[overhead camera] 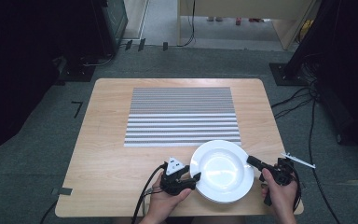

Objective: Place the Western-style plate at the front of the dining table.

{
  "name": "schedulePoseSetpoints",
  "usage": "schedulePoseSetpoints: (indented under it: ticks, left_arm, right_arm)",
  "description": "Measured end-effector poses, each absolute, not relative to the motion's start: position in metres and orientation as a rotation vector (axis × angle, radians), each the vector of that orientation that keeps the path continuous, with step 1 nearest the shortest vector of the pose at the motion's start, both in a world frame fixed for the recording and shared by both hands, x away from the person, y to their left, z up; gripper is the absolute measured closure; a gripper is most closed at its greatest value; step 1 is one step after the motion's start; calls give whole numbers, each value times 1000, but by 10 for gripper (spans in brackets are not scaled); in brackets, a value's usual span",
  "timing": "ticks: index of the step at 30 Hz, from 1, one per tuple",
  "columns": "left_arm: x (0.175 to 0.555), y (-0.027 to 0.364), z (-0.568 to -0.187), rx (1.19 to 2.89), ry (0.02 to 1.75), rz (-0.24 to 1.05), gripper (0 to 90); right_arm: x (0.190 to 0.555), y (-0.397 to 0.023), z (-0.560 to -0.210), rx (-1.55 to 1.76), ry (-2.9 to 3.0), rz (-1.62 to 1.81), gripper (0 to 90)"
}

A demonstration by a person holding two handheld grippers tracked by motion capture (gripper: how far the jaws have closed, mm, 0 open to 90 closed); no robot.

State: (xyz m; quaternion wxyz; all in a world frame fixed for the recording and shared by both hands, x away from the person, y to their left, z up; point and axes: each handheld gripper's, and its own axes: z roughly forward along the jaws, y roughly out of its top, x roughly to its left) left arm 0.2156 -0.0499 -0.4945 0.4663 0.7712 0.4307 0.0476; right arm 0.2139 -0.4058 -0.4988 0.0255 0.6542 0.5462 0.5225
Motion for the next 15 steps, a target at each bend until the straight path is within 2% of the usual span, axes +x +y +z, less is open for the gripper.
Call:
schedulePoseSetpoints:
  ticks: [15]
  left_arm:
    - [217,-49,-496,1886,1068,92,459]
  right_arm:
    - [214,-404,-497,1984,1705,1626,808]
